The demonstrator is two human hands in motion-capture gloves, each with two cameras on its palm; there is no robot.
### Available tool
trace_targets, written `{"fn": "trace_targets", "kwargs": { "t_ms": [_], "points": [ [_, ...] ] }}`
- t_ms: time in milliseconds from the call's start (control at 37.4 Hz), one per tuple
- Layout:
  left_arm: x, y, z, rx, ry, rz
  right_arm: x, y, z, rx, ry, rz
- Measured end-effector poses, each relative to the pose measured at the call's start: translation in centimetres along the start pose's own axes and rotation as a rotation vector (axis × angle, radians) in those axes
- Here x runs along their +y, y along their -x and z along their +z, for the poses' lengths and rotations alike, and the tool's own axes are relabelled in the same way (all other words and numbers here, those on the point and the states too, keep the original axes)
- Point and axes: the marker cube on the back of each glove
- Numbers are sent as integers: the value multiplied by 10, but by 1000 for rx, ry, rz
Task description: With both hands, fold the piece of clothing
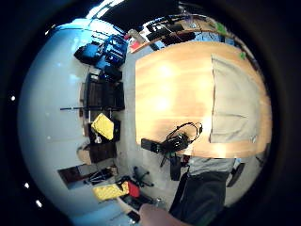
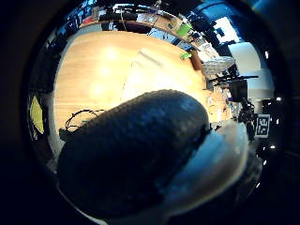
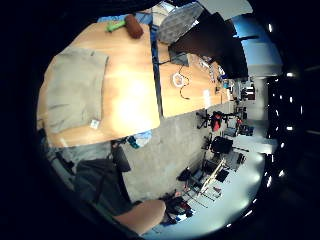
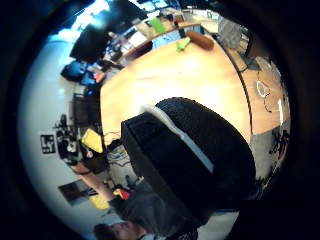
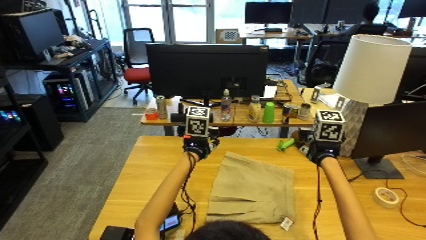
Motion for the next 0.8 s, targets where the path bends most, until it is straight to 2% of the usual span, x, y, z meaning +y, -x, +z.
{"fn": "trace_targets", "kwargs": {
  "t_ms": [374, 588, 802],
  "points": [
    [-5, 0, 10, -10, 26, 8, -2, -10, 10, 4, 44, -4],
    [-2, -7, 11, -10, 15, 41, 8, -4, 9, 3, 34, -33],
    [15, -15, 33, -43, 103, 158, 30, 4, 22, 37, 93, -144]
  ]
}}
